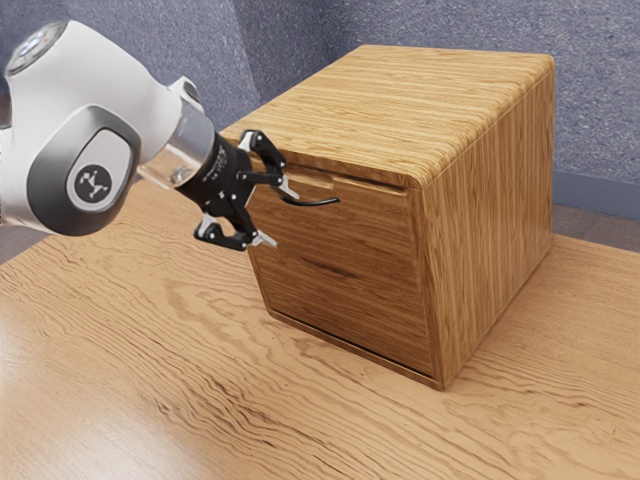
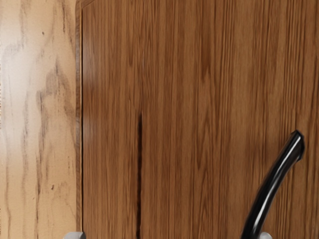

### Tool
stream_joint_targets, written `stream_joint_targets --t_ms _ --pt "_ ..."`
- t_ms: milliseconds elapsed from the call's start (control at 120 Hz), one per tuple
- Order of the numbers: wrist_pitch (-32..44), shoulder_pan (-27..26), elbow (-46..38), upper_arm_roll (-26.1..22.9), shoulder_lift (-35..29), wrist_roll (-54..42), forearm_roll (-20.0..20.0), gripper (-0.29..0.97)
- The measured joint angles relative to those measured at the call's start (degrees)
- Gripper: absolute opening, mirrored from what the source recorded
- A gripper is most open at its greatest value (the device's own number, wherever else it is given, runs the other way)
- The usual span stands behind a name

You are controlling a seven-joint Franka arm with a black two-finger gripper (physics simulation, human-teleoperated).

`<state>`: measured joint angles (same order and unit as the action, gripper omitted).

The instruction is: Pull the drawer handle with one arm to open the drawer

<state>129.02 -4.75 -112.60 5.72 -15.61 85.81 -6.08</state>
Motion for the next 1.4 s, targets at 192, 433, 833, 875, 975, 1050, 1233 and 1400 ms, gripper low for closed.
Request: stream_joint_targets --t_ms 192,433,833,875,975,1050,1233,1400 --pt "0.04 0.02 0.02 -0.01 0.28 -0.98 -0.27 0.27" --pt "0.02 0.09 0.12 0.0 -0.08 -1.82 -0.29 0.09" --pt "-0.57 -0.14 -0.41 -0.01 -1.8 -2.63 -0.3 -0.02" --pt "-0.6 -0.31 -0.75 -0.01 -2.2 -2.67 -0.31 -0.01" --pt "-0.67 -0.5 -2.04 -0.01 -3.55 -2.74 -0.59 0.01" --pt "-0.71 -0.49 -3.12 -0.01 -4.54 -2.77 -0.97 0.03" --pt "-0.72 -0.28 -5.21 -0.01 -6.61 -2.81 -1.42 0.05" --pt "-0.75 -0.27 -7.65 0.09 -9.46 -2.84 -1.5 0.04"
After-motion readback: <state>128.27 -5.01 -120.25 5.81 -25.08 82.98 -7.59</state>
